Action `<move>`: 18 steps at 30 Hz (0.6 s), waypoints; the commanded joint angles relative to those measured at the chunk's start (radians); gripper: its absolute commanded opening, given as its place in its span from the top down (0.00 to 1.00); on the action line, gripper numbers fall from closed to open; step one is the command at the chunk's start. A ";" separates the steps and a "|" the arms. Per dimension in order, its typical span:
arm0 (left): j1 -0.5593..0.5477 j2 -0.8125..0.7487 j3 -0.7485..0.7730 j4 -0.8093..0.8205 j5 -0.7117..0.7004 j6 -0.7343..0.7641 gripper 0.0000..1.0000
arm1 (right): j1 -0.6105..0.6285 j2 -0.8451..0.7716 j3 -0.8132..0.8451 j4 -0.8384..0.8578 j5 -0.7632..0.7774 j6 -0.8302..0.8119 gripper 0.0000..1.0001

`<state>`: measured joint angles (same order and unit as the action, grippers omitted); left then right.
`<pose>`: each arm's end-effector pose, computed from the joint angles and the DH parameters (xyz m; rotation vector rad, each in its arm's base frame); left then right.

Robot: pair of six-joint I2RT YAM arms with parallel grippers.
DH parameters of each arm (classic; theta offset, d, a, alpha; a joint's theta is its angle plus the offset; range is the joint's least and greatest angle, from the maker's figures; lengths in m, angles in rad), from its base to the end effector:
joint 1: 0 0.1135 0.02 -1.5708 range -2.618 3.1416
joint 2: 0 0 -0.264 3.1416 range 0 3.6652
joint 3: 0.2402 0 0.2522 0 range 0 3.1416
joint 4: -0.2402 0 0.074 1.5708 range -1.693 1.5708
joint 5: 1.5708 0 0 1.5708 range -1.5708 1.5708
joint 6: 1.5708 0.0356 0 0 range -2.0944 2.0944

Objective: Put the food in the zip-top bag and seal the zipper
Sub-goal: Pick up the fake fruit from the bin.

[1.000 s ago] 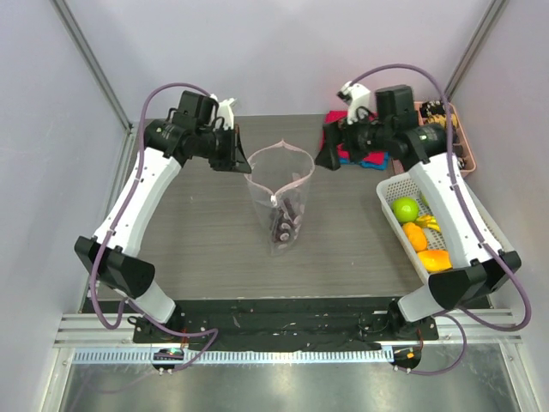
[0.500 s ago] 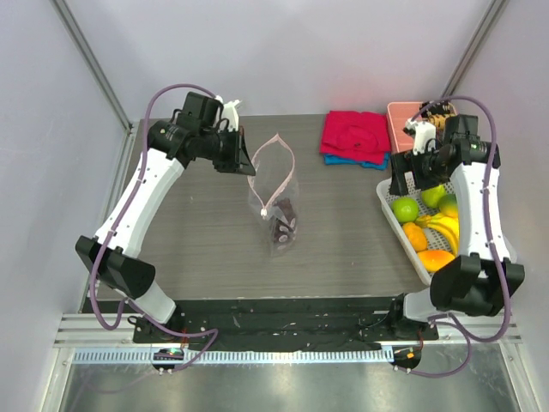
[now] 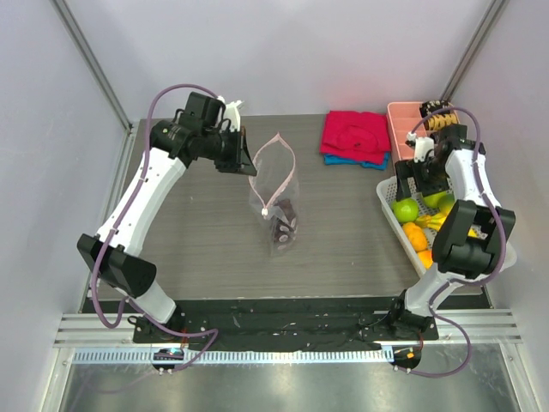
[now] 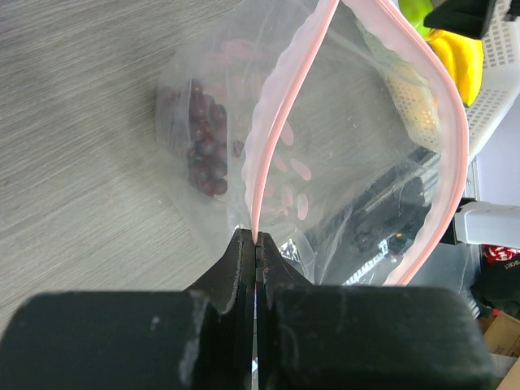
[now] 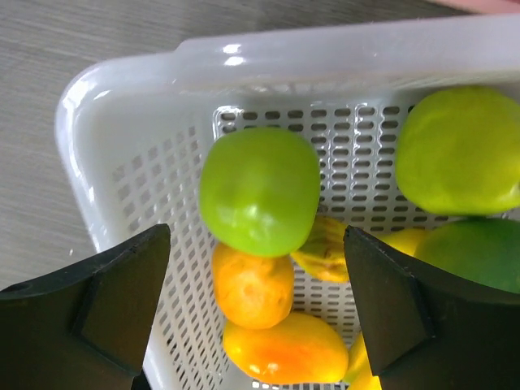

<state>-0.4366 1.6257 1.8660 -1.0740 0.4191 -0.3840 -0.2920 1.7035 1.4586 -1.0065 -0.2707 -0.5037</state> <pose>0.2927 -0.1526 0.4148 0.2699 2.4836 -0.8691 0.3294 -0.0891 0.2712 -0.3491 2.7175 0.1729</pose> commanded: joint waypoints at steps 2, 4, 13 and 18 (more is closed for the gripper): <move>-0.004 -0.012 0.019 0.017 -0.006 0.022 1.00 | 0.001 0.068 0.008 0.105 0.018 0.039 0.09; -0.004 -0.015 0.009 0.014 -0.011 0.027 1.00 | 0.001 0.090 0.000 0.121 0.019 0.044 0.11; -0.004 -0.024 -0.011 0.014 -0.020 0.031 1.00 | 0.004 0.133 -0.115 0.217 0.071 0.036 0.07; -0.004 -0.024 -0.011 0.014 -0.019 0.031 1.00 | 0.004 0.090 -0.142 0.212 0.074 0.030 0.15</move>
<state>-0.4374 1.6257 1.8561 -1.0744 0.4061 -0.3729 -0.2909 1.8400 1.3197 -0.8219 -0.2115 -0.4683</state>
